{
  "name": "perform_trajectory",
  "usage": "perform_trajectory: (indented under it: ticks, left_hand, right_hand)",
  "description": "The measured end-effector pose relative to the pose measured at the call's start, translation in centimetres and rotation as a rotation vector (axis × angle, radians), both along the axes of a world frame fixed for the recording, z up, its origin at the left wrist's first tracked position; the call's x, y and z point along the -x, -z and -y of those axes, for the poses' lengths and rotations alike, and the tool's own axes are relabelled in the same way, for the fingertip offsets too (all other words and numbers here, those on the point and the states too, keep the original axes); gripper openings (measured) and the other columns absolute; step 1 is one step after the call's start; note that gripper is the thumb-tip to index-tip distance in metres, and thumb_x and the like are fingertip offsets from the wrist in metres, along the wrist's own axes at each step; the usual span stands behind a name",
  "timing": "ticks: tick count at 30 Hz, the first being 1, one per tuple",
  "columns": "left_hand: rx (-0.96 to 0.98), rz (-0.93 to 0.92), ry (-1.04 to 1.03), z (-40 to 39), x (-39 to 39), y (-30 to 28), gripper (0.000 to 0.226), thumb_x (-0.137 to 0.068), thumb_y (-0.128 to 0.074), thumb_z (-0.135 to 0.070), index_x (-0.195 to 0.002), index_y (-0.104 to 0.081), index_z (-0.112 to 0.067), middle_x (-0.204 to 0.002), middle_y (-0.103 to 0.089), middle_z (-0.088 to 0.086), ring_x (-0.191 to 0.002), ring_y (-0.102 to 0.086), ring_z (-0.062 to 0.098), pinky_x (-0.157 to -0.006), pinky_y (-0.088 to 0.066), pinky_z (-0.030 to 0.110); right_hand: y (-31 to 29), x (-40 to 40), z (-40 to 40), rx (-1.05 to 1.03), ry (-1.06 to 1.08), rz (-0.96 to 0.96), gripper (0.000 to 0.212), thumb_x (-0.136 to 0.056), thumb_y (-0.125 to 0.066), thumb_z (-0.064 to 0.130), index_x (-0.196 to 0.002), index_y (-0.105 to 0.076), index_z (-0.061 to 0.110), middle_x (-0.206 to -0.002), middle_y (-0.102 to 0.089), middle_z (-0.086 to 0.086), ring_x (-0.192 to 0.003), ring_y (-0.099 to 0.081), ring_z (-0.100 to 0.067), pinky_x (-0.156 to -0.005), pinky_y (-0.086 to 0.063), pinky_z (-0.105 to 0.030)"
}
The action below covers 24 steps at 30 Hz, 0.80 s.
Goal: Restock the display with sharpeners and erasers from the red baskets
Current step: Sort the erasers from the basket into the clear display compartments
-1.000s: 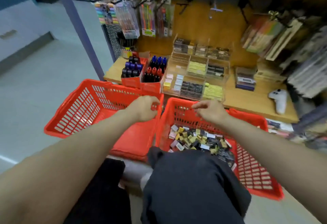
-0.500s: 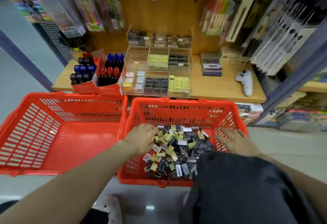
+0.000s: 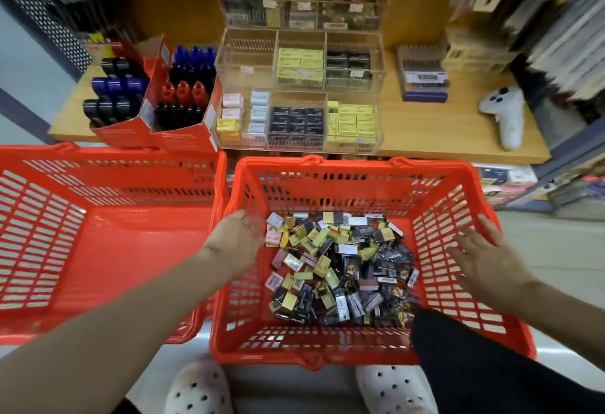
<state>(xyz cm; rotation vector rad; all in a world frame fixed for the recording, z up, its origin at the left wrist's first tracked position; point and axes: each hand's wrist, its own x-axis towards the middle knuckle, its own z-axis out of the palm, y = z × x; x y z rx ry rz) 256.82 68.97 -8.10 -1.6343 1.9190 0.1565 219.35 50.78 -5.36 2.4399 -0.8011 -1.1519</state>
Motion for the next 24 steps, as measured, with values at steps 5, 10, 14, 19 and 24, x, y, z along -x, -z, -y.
perform_trajectory:
  ticks: [5,10,14,19,24]
  left_hand:
    - [-0.115,0.144,-0.08,-2.5,-2.3,-1.1,0.045,-0.101,-0.037,-0.029,-0.144,-0.043,-0.018,-0.15,-0.043,0.004,-0.139,-0.037,0.019,-0.117,-0.019,0.032]
    - [0.123,-0.24,-0.454,-4.0,-2.9,-0.9,0.047,-0.095,-0.053,-0.036,-0.141,-0.045,-0.028,-0.138,-0.053,0.0,-0.126,-0.051,0.02,-0.11,-0.032,0.032]
    - [0.221,-0.771,-0.842,-1.4,-0.1,1.8,0.043,-0.092,-0.067,-0.027,-0.132,-0.055,-0.017,-0.127,-0.061,0.004,-0.113,-0.059,0.02,-0.095,-0.046,0.026]
    - [0.119,-0.847,-0.984,1.3,3.0,7.3,0.053,-0.092,-0.067,-0.027,-0.14,-0.044,-0.023,-0.138,-0.053,0.009,-0.12,-0.056,0.025,-0.099,-0.05,0.035]
    - [0.04,-0.704,-0.943,3.1,4.0,10.3,0.051,-0.096,-0.06,-0.03,-0.14,-0.037,-0.04,-0.144,-0.038,0.008,-0.12,-0.052,0.031,-0.102,-0.043,0.055]
  right_hand:
    - [0.0,-2.2,-1.0,-0.052,-0.102,0.087,0.064,-0.099,-0.024,0.056,-0.149,-0.036,0.019,-0.156,-0.033,-0.008,-0.149,-0.017,-0.027,-0.118,0.013,-0.052]
    - [1.2,-7.4,-2.8,-0.331,0.115,0.549,0.05,-0.099,-0.039,0.049,-0.14,-0.045,0.022,-0.141,-0.047,-0.003,-0.125,-0.05,-0.023,-0.105,-0.043,-0.038]
    - [4.2,-11.1,-3.8,-0.633,0.536,0.758,0.045,-0.098,-0.054,0.04,-0.138,-0.048,0.02,-0.125,-0.061,-0.007,-0.094,-0.068,-0.025,-0.082,-0.055,-0.04]
    - [9.4,-12.0,-3.8,-0.724,0.826,0.81,0.041,-0.097,-0.056,0.033,-0.135,-0.048,0.02,-0.121,-0.067,-0.005,-0.082,-0.068,-0.016,-0.062,-0.054,-0.023]
    - [11.7,-11.0,-4.8,-0.712,0.784,0.815,0.033,-0.091,-0.066,0.025,-0.123,-0.058,0.02,-0.112,-0.068,0.001,-0.092,-0.061,-0.009,-0.078,-0.049,-0.019]
